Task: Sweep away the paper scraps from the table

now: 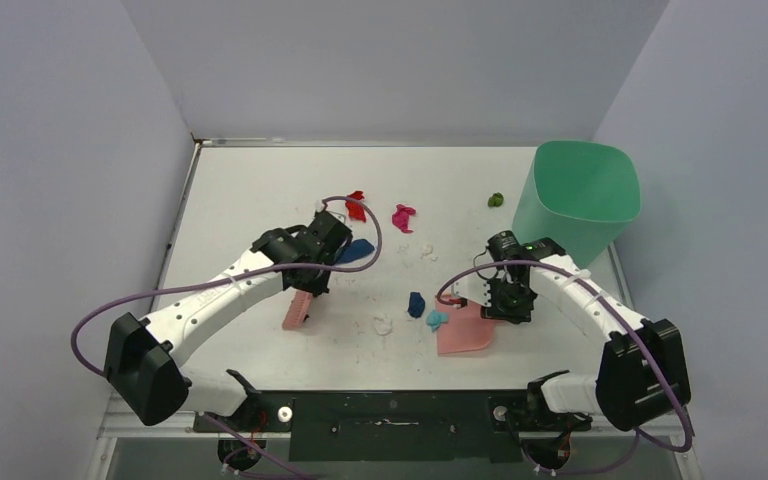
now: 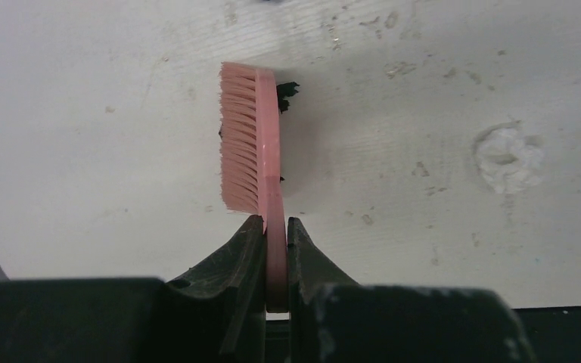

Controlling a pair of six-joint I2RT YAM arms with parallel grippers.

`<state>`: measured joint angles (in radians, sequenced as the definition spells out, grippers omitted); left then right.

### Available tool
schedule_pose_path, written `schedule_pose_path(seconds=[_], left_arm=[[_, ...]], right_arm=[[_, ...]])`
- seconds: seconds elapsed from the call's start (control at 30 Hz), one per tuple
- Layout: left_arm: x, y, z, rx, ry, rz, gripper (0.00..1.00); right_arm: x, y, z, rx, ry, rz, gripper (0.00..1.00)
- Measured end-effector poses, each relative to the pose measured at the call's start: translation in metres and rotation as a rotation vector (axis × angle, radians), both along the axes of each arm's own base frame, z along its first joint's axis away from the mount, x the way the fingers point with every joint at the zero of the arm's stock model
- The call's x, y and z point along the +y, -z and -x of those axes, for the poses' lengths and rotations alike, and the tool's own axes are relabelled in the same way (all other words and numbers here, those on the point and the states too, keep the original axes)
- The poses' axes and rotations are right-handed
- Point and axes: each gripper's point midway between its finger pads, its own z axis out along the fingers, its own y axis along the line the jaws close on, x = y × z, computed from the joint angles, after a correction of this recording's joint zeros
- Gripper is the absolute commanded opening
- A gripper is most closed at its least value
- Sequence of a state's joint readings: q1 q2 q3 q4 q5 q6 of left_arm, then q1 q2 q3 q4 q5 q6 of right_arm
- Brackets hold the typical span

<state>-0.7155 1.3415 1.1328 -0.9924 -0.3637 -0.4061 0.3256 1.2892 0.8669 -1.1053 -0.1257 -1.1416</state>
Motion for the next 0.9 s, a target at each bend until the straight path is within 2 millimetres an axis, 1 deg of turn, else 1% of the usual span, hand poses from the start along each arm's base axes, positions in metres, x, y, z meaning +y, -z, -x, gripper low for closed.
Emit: schedule_pose_path(seconds=[0.07,0.17,0.3,0.43,0.5,0.6,0.73,0.8,0.9], left_arm=[[-0.017,-0.003,-0.002,-0.007,0.023,0.036,0.0],[-0.047,-0.01,-0.006,-0.025,0.052,0.118,0.0],[-0.091,-0.022,-0.009,-0.045,0.087,0.251,0.0],[-0.131,-0.027,-0.007,-0.029,0.121,0.379,0.0],[-0.147,-0.026,-0.002,-0.007,0.139,0.425,0.0],[-0.164,-0.029,0.007,0.018,0.163,0.475,0.0],[-0.176,-0.036,0.018,0.034,0.183,0.521,0.0],[-0.178,-0.043,0.022,0.03,0.188,0.548,0.0],[-0.178,-0.063,0.024,-0.002,0.194,0.596,0.0]], right_arm=[[0.011,0.004,0.001,0.009,-0.005,0.005,0.09],[0.024,0.008,0.004,0.015,-0.005,0.01,0.09],[0.037,0.009,0.006,0.023,0.02,0.006,0.09],[0.046,0.008,0.0,0.024,0.071,-0.019,0.08],[0.051,0.007,-0.003,0.019,0.091,-0.04,0.08],[0.056,0.006,-0.003,0.018,0.116,-0.065,0.09],[0.06,0.007,-0.003,0.023,0.136,-0.088,0.09],[0.06,0.009,-0.003,0.025,0.146,-0.099,0.09],[0.058,0.009,-0.001,0.03,0.167,-0.124,0.09]])
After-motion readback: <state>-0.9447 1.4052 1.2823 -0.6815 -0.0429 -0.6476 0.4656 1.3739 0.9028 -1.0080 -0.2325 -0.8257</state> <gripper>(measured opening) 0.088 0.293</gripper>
